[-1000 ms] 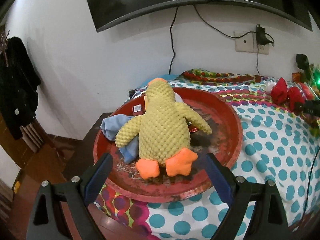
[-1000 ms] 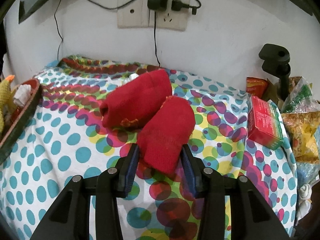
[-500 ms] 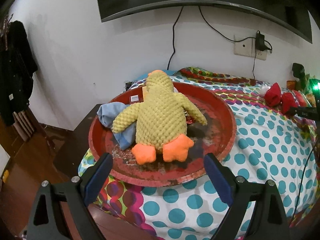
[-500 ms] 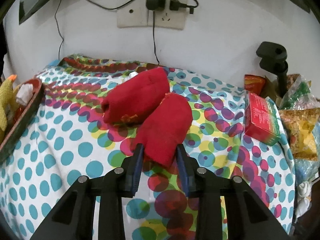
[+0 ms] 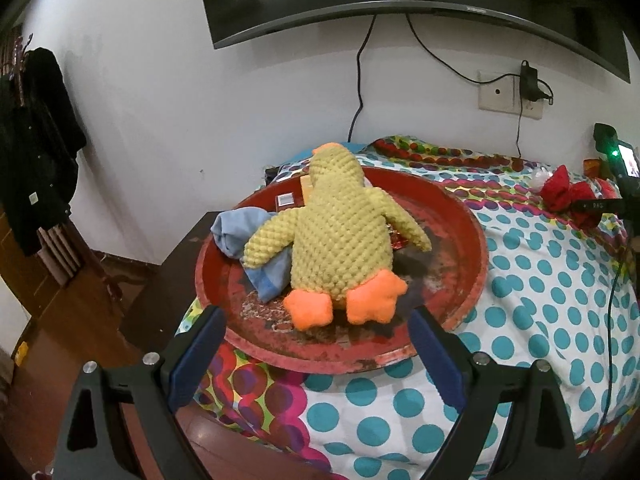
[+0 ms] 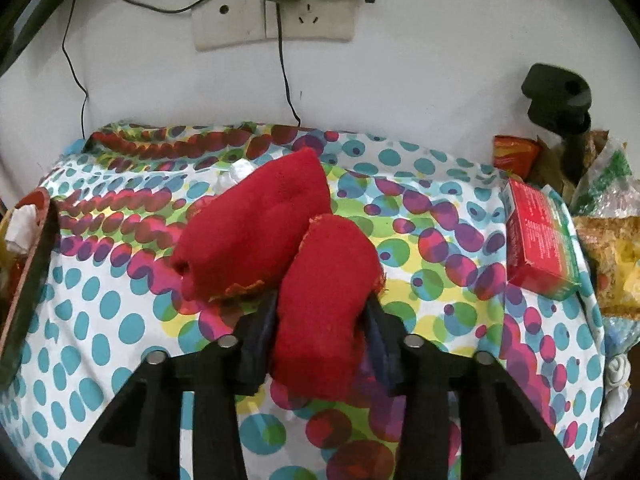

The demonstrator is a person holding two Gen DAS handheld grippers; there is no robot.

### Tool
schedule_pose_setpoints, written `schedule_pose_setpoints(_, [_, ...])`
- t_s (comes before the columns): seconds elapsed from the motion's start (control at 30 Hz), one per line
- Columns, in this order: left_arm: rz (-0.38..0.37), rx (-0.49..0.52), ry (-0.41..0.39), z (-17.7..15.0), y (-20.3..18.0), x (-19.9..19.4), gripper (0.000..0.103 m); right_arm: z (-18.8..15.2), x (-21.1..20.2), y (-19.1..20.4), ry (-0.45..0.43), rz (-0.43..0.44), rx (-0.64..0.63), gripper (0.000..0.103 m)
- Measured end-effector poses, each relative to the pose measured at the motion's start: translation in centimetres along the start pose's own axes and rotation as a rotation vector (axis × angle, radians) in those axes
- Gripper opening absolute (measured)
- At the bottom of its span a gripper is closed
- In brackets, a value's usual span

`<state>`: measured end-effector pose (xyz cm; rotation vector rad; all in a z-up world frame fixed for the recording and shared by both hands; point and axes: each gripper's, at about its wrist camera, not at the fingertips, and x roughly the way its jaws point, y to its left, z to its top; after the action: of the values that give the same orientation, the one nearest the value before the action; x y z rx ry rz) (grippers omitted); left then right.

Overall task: Organize objects
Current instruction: 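Withdraw the left tool from the tray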

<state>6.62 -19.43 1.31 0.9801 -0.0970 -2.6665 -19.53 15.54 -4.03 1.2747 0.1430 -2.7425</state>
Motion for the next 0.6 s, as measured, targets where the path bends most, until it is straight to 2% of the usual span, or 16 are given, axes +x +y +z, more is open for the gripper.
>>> schedule_pose_setpoints(0.33, [-0.031, -0.081, 0.026, -0.1, 2.2, 0.3, 0.095, -0.6, -3.8, 0.4, -0.027, 0.022, -0.020, 0.031])
schedule_pose_setpoints(0.6, [-0.016, -0.132, 0.036, -0.2, 4.1, 0.4, 0.095, -0.9, -7.9, 4.5, -0.050, 0.082, -0.117, 0.031])
